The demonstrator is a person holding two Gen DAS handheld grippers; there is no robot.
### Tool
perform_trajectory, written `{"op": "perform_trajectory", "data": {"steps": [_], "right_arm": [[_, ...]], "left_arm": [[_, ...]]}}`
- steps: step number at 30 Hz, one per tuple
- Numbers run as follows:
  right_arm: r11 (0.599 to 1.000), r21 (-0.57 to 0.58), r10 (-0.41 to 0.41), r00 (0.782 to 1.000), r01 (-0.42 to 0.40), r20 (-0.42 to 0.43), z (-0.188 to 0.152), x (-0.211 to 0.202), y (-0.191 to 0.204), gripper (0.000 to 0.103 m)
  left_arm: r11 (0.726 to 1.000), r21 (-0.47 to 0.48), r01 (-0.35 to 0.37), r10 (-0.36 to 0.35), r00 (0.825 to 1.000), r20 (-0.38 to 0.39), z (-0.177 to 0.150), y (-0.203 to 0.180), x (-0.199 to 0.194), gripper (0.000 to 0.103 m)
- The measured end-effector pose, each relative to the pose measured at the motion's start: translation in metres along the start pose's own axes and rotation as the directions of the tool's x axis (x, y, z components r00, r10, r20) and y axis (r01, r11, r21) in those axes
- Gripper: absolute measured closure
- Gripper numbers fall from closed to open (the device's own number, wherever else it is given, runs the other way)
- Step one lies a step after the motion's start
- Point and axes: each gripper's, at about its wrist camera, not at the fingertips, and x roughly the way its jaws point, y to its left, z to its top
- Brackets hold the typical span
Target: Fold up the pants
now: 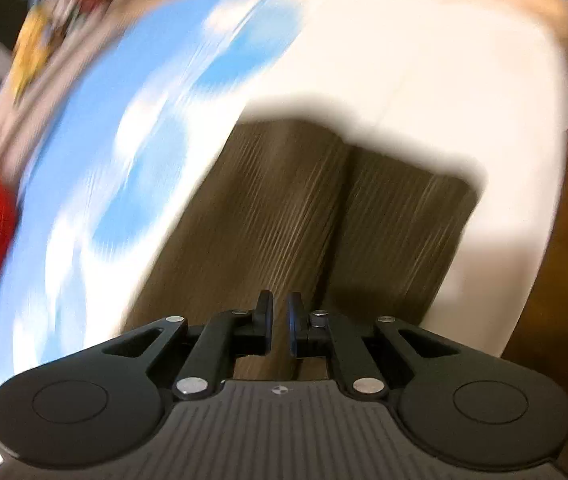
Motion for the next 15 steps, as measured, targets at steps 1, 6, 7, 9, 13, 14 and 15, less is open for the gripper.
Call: {"op": "perform_trajectory", "data": {"steps": [1,6,7,9,13,14,15], "right_arm": [[0.999,0.05,-0.014,0.999,0.012,0.03,0.016,0.002,-0.013,0.095],[0.975,0.22,-0.029,0.998,0.039,-0.051,0.035,0.042,-0.067,0.091],[0.967,0.256,0.013,0.995,0.013,-0.098,0.033,0.052,-0.071,0.091],[0.98,0.198,0.052,0.989,-0.024,-0.141,0.029,0.067,-0.058,0.091],[0.999,0.046,-0.001,0.983,0.01,-0.181,0.023,0.086,-0.035,0.091],[0.999,0.035,-0.012,0.983,0.018,-0.184,0.02,0.089,-0.03,0.091],[1.0,0.017,-0.023,0.984,0.026,-0.174,0.017,0.09,-0.025,0.091]], "left_arm": [[1.0,-0.001,-0.003,0.003,1.0,-0.003,0.0,-0.001,0.001,0.065],[0.999,0.032,-0.009,0.009,1.0,-0.019,0.0,-0.008,0.007,0.06],[0.999,0.037,-0.011,0.012,1.0,-0.021,0.0,-0.009,0.008,0.06],[0.999,0.049,-0.022,0.023,0.999,-0.026,0.001,-0.011,0.011,0.06],[0.998,0.057,-0.032,0.033,0.999,-0.029,0.0,-0.014,0.014,0.06],[0.998,0.058,-0.033,0.035,0.999,-0.029,0.0,-0.015,0.015,0.06],[0.998,0.059,-0.034,0.036,0.999,-0.029,0.0,-0.015,0.015,0.06]]}}
